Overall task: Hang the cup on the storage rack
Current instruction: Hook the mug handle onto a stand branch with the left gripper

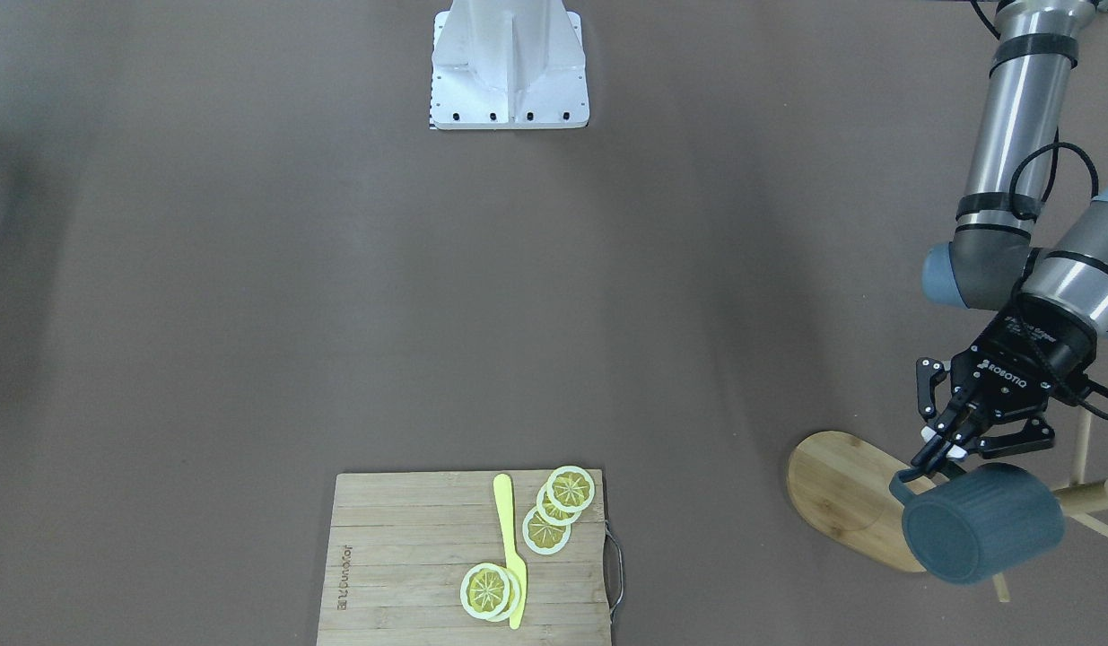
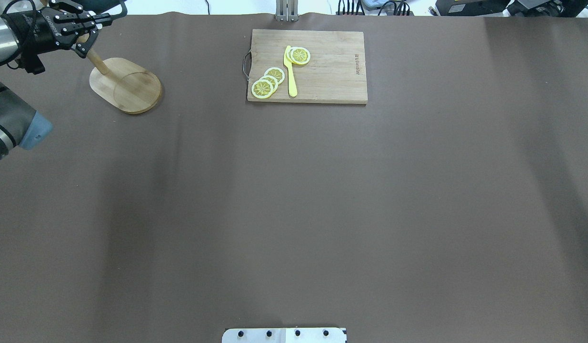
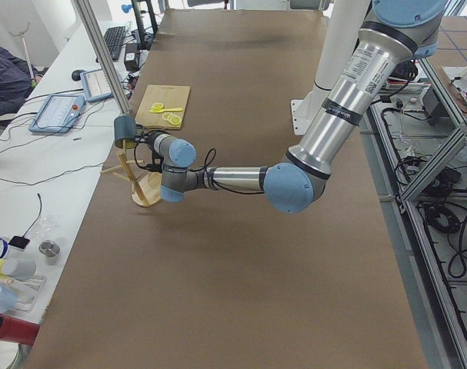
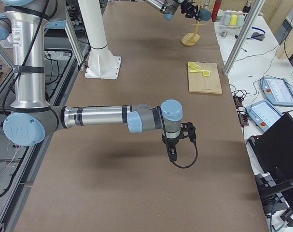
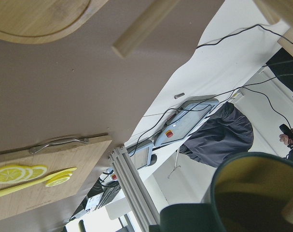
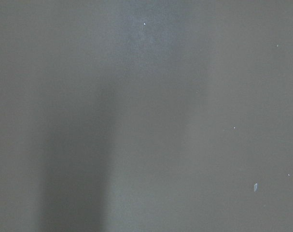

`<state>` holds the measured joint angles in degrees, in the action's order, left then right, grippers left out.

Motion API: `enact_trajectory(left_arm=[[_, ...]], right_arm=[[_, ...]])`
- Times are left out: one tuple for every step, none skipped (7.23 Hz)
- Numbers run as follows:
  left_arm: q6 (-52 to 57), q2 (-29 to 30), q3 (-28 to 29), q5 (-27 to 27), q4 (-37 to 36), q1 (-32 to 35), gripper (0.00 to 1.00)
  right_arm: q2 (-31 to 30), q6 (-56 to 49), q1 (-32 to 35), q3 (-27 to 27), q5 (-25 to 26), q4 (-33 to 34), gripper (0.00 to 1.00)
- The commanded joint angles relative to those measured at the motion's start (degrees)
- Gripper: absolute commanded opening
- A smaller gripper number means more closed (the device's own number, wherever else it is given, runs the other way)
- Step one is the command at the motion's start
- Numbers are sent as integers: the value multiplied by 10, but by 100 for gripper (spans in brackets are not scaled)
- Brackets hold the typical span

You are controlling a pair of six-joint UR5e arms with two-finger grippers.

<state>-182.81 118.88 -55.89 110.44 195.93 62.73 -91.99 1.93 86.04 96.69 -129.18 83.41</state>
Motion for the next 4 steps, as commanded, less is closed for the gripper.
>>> enact_trajectory(left_arm=[[0, -7, 24, 0, 30, 2, 0], [0, -8, 37, 0, 42, 2, 0], [0, -8, 39, 0, 45, 2, 0], [1, -10, 42, 0, 46, 2, 0]], right_arm=[[-1, 0, -1, 3, 9, 0, 100], [-1, 0, 0, 3, 9, 0, 100], [-1, 0, 0, 3, 10, 0, 100], [0, 0, 0, 3, 9, 0, 100]])
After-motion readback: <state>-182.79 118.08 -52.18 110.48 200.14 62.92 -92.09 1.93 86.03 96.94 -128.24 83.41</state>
